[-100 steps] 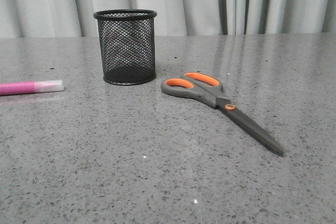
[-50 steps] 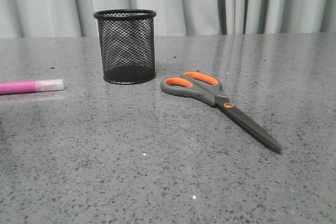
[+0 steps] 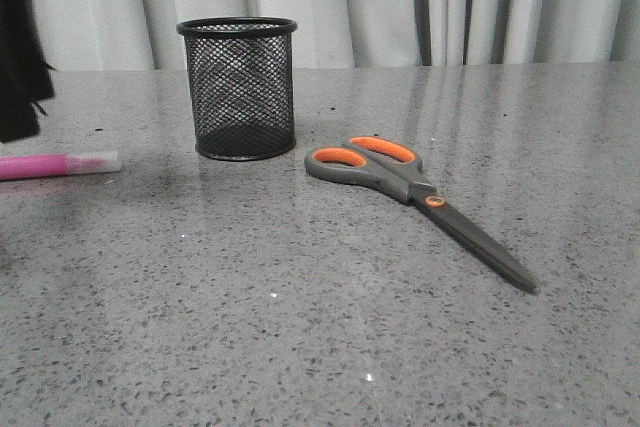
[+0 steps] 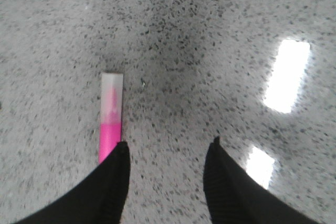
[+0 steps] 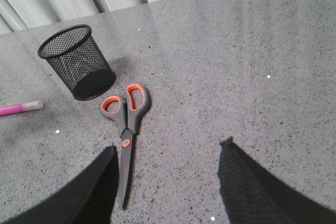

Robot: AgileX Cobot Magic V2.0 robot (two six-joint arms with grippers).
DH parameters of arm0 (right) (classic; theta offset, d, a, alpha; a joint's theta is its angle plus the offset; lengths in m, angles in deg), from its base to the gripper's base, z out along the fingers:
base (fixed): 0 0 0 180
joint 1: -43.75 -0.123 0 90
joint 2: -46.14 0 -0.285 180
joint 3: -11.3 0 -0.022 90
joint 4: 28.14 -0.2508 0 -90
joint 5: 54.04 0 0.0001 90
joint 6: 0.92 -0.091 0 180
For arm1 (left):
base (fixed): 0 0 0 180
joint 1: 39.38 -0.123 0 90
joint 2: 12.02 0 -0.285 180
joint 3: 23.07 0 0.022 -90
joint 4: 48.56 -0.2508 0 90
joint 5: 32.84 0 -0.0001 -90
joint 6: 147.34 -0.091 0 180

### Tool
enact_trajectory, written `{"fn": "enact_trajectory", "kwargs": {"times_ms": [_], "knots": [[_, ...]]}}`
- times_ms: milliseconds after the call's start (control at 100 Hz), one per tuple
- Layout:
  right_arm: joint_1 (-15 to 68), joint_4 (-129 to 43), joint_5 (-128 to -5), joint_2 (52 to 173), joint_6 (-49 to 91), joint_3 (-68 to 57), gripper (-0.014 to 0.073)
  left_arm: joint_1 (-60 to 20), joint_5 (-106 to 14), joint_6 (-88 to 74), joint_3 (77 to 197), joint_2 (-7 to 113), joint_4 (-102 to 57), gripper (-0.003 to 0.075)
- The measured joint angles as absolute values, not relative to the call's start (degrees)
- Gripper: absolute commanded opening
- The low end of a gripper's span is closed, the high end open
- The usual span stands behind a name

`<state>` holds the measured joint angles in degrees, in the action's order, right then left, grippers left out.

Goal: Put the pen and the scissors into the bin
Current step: 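Lower the left gripper onto the pink highlighter and close it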

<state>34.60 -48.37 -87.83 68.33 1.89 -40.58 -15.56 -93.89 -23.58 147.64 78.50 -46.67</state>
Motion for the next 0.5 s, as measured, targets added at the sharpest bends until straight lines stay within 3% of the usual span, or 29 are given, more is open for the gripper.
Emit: {"fn": "enact_trajectory", "kwargs": {"times_ms": [500], "knots": [[34.6,-48.69,-89.67,68.33,1.91,-40.58,0.038,-24.17,-94.61,-33.84,151.81,88.75,-40.78,0.0327]]}}
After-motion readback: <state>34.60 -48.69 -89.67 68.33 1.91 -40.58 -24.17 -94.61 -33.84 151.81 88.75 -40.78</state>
